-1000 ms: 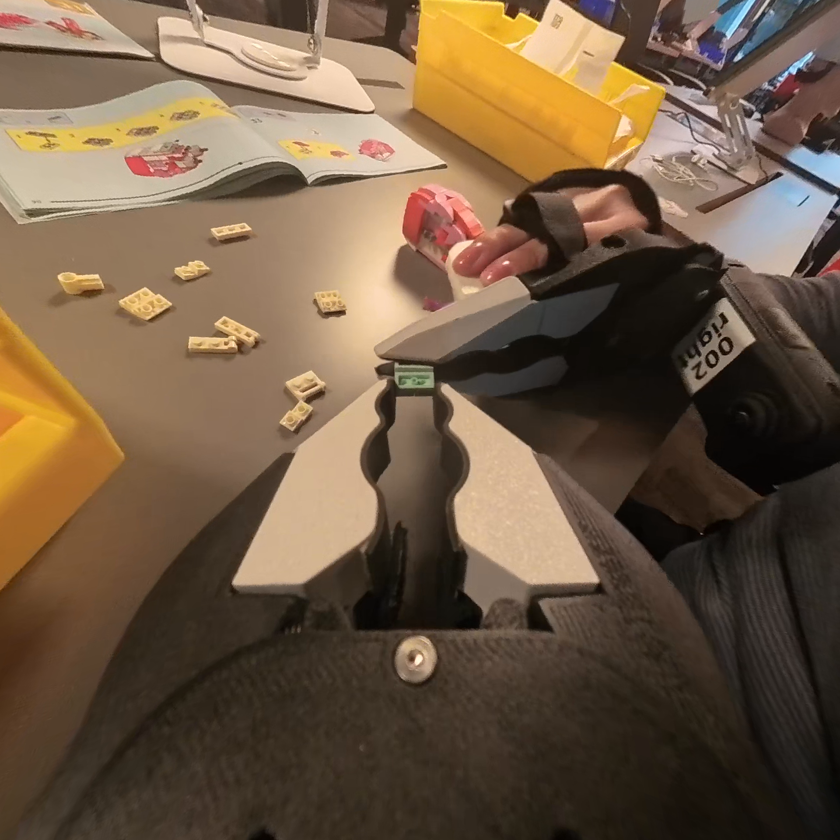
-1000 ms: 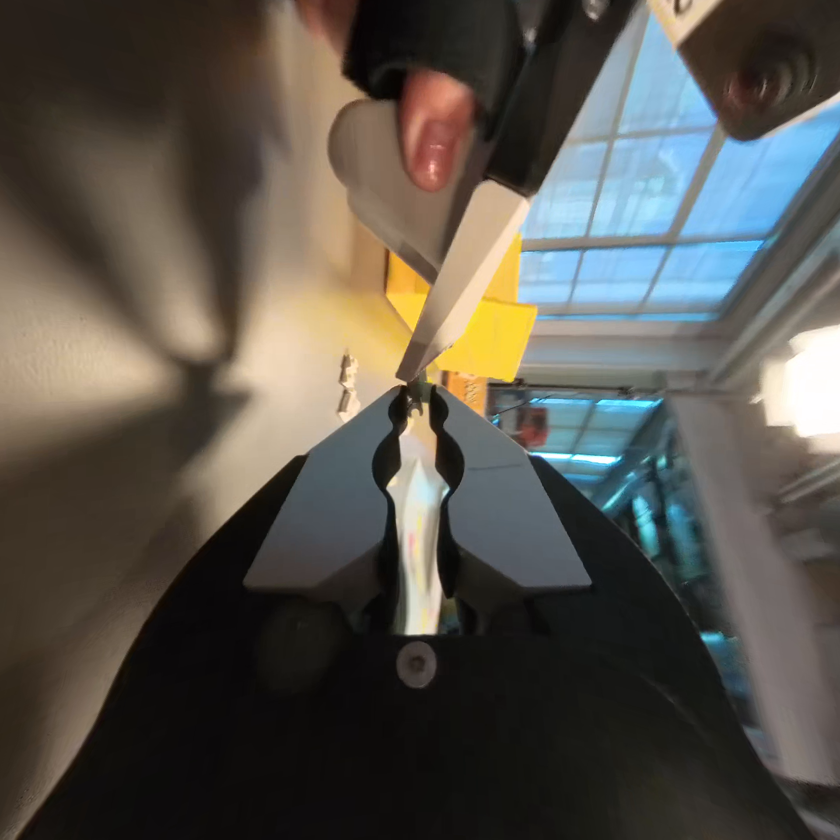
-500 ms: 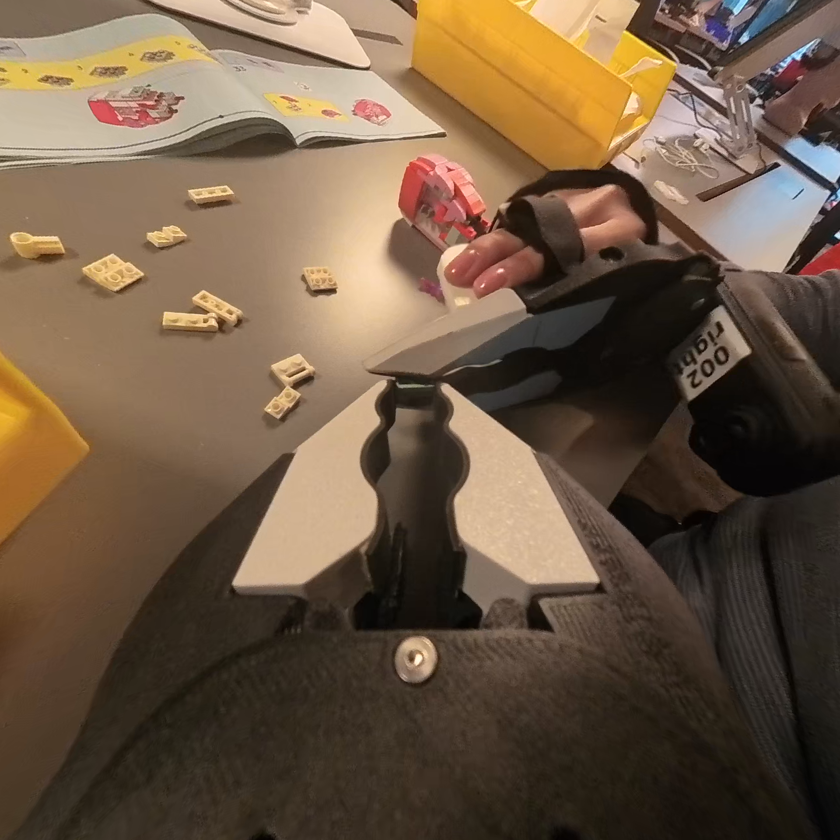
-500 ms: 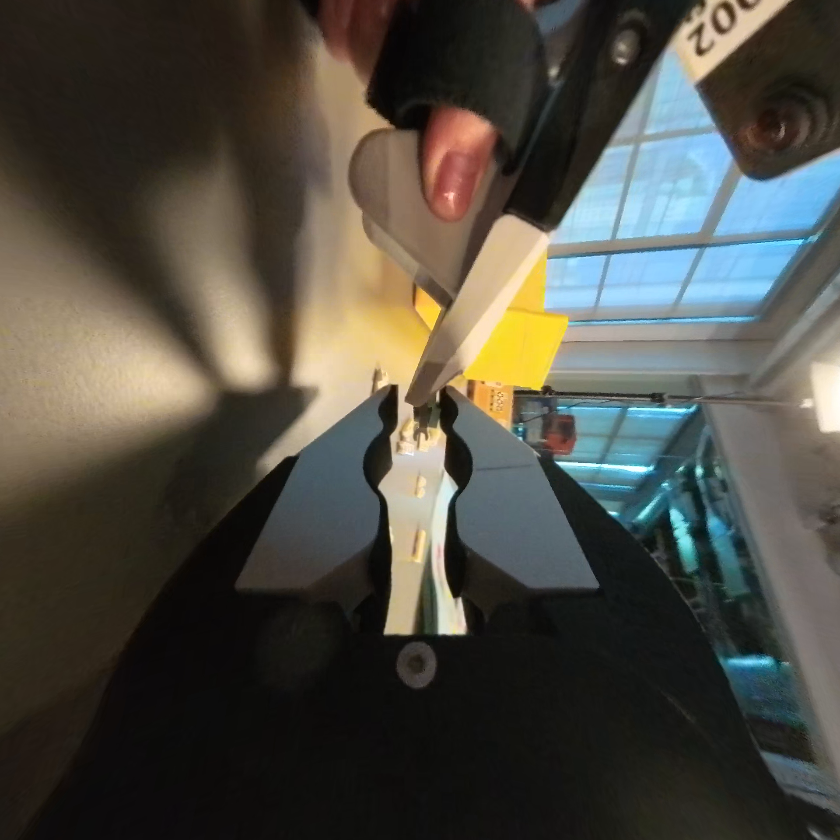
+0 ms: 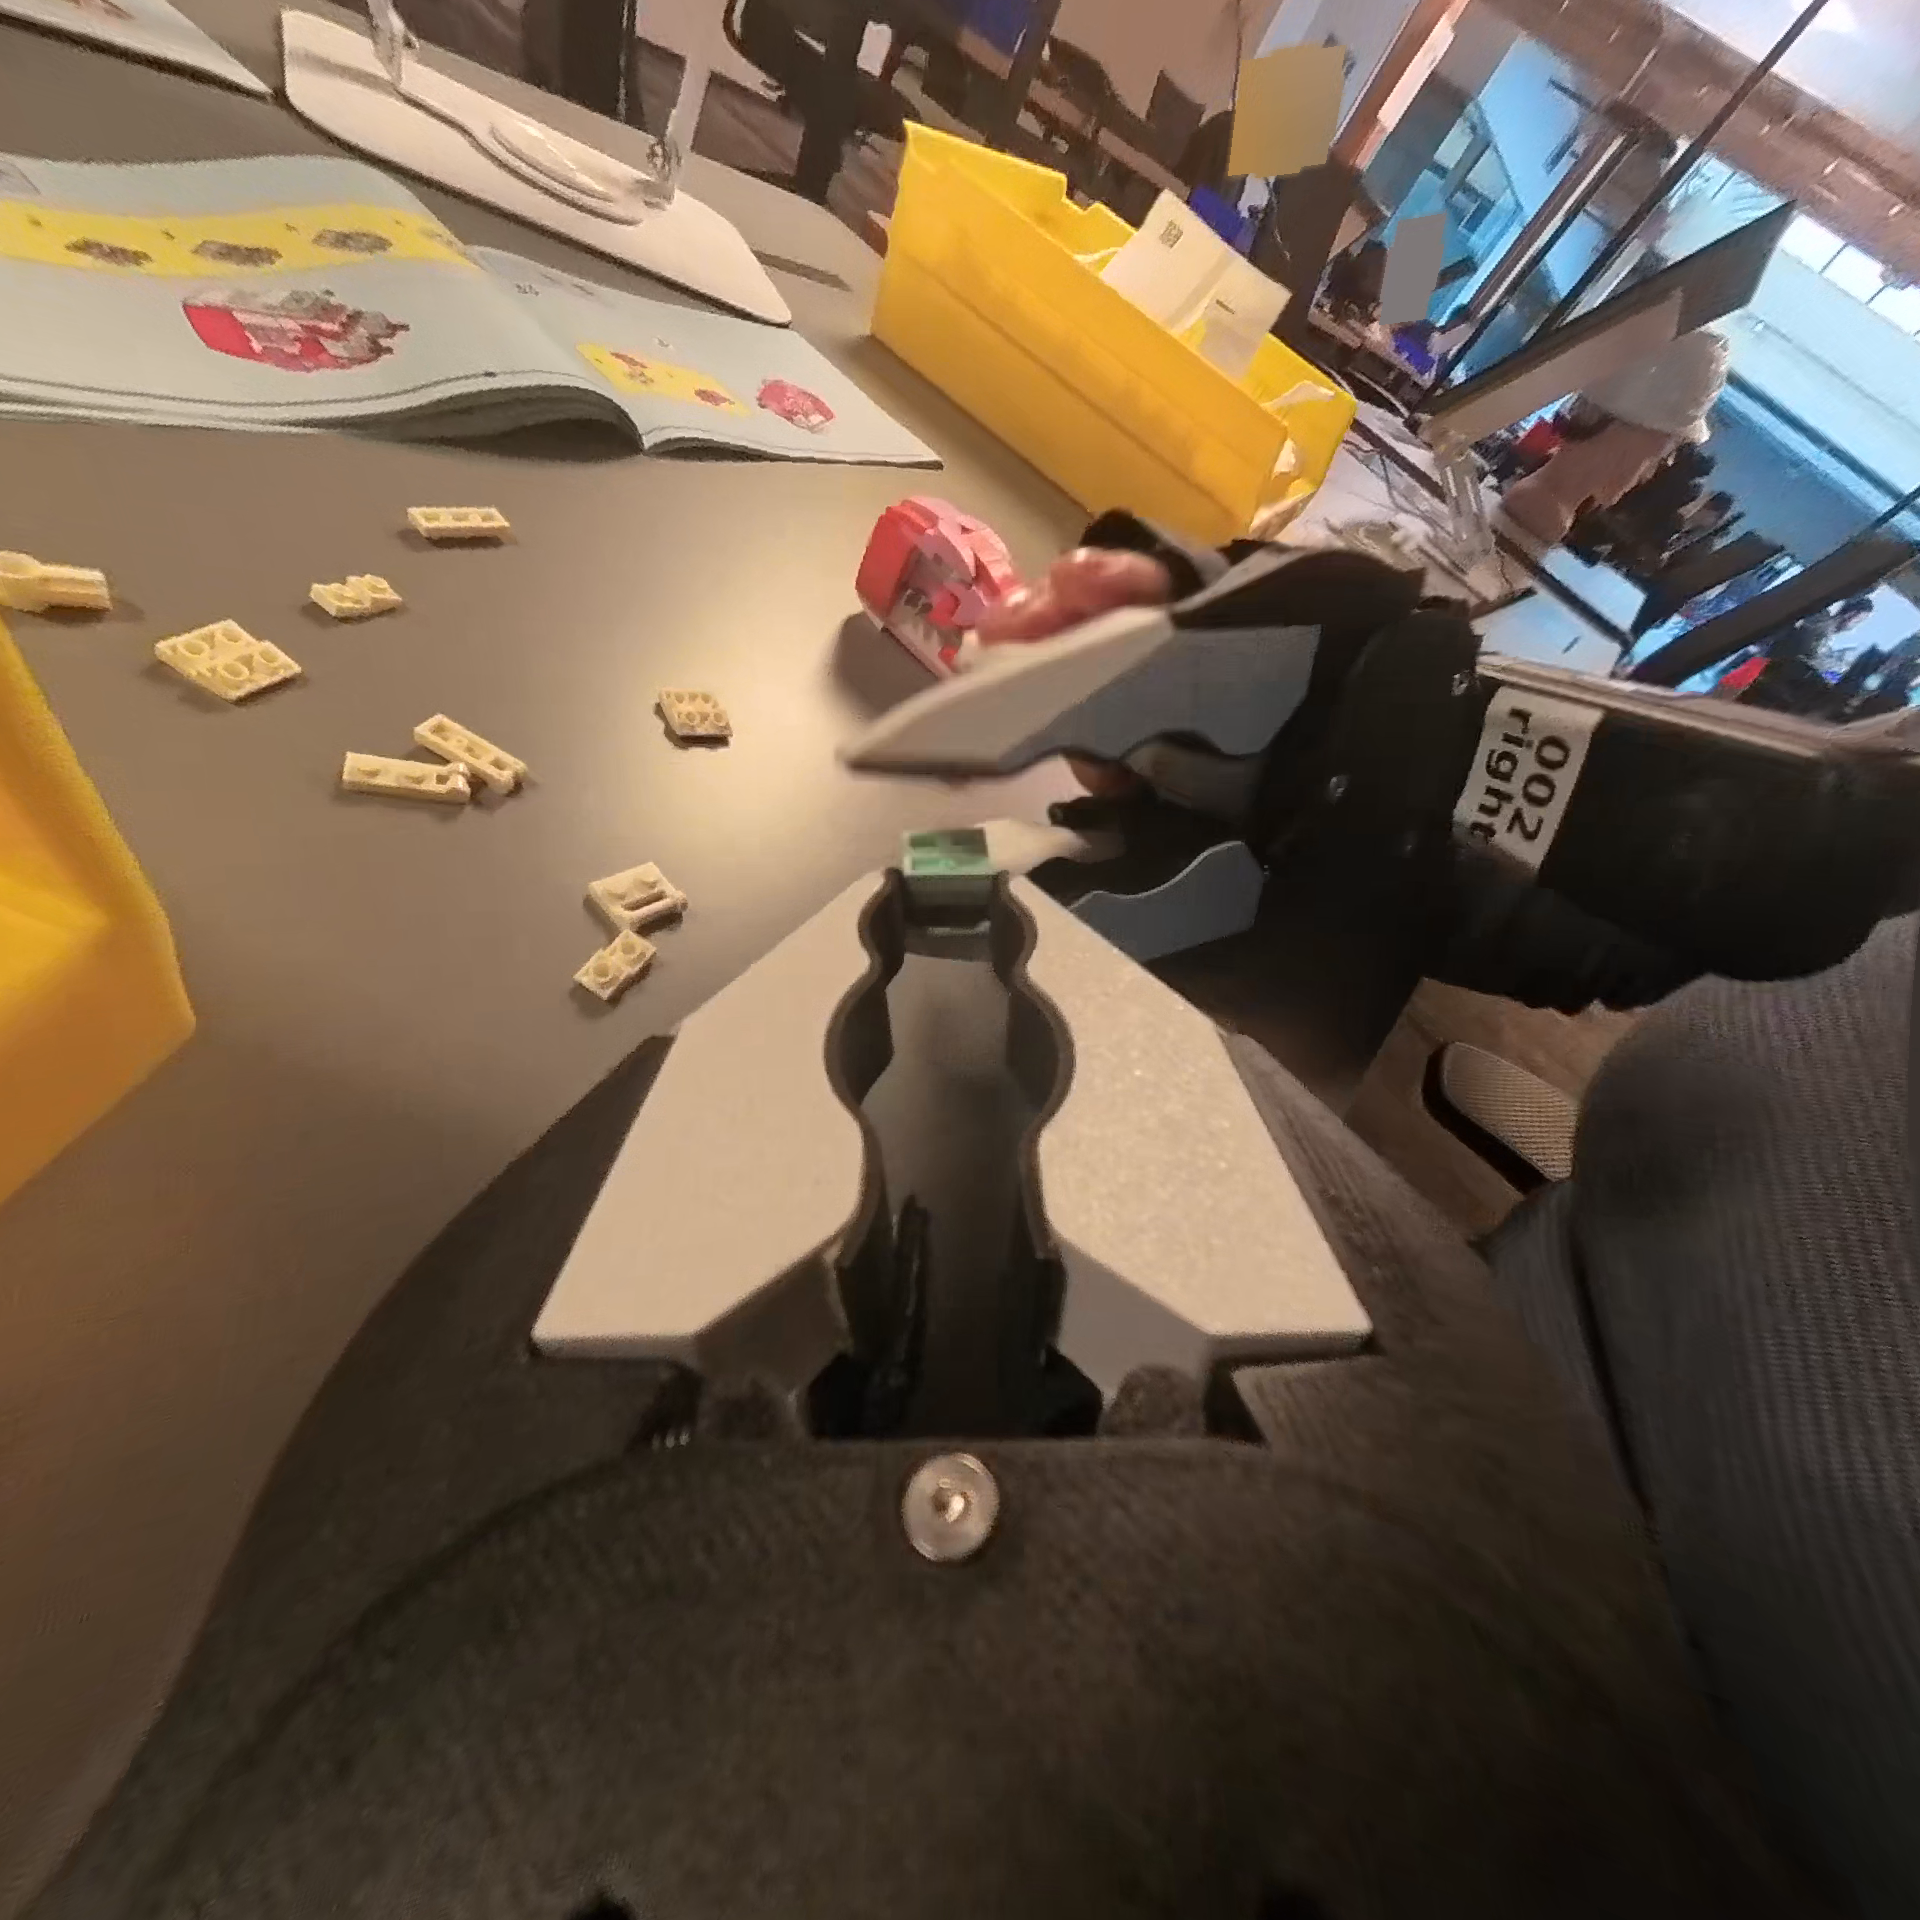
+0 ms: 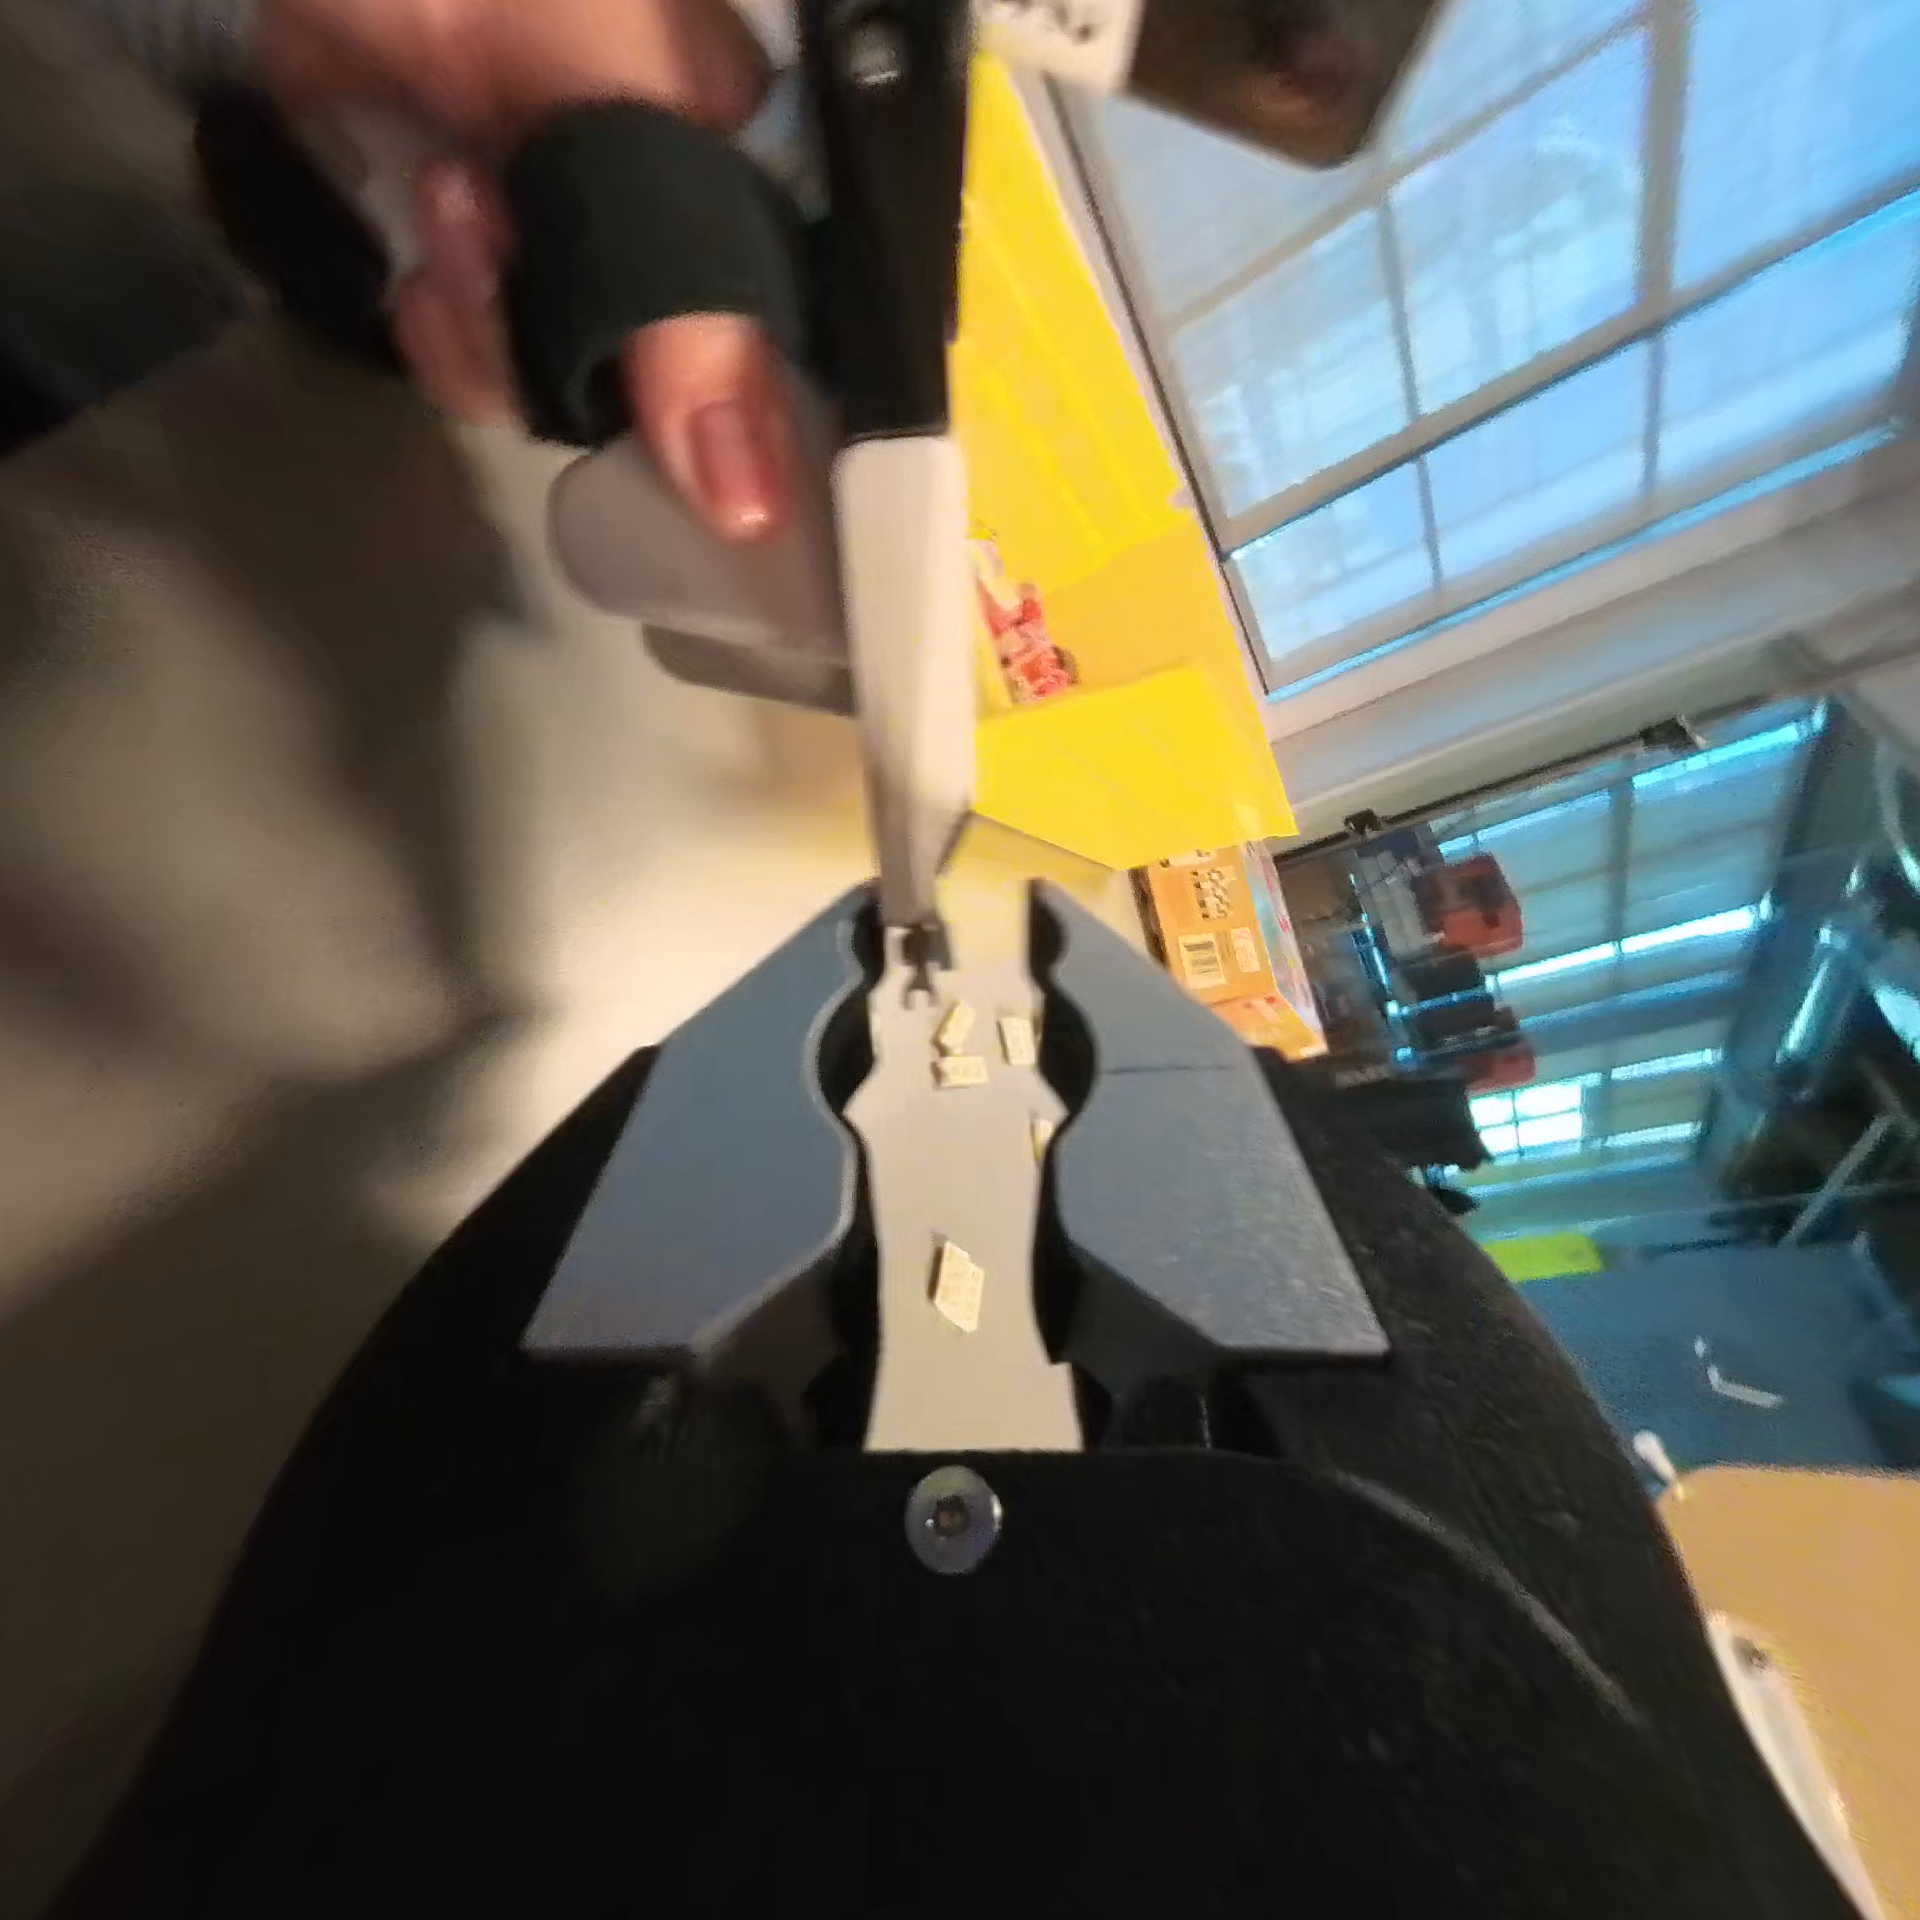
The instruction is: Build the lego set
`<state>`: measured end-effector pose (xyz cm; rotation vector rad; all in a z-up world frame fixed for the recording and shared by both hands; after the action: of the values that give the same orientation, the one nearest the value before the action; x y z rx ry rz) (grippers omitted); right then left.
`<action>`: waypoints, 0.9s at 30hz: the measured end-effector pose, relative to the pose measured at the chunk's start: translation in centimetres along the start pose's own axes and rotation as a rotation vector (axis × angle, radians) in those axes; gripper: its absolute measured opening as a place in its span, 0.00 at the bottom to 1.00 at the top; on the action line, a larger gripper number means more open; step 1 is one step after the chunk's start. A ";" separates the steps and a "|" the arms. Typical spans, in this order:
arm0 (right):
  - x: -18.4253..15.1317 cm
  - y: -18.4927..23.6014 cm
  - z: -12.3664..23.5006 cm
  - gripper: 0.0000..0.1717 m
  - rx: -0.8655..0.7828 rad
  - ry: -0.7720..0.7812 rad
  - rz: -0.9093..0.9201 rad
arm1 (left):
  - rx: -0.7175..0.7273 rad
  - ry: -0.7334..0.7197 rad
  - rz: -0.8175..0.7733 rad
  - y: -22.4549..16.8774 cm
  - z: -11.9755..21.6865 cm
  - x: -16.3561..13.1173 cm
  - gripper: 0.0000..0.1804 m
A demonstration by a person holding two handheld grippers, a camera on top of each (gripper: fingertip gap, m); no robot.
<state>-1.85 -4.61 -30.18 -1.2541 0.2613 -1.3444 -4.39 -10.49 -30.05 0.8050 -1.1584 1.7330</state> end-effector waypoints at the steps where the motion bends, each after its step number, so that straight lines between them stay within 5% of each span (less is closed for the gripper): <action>1: 0.0 -0.1 0.1 0.18 0.002 0.000 -0.013 | 0.003 0.001 0.004 0.1 0.0 0.0 0.08; 17: -0.3 0.2 0.0 0.04 -0.027 0.129 0.151 | 0.030 -0.038 -0.022 0.1 0.3 0.3 0.08; 27: -0.5 1.0 -0.1 0.04 -0.035 0.217 0.428 | 0.146 0.063 -0.242 -0.7 0.0 -0.3 0.13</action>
<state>-1.48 -4.45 -31.25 -1.0079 0.6685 -1.1038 -3.65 -10.49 -30.06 0.9310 -0.8613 1.6414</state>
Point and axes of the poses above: each gripper's, where its closed fingertips meet, z back along the fingers, x out of its top, y = z × x across the jaws, the point moved 5 cm from there along z, back along the fingers, and after that the axes turned 14 degrees about x, right-handed, at the moved point
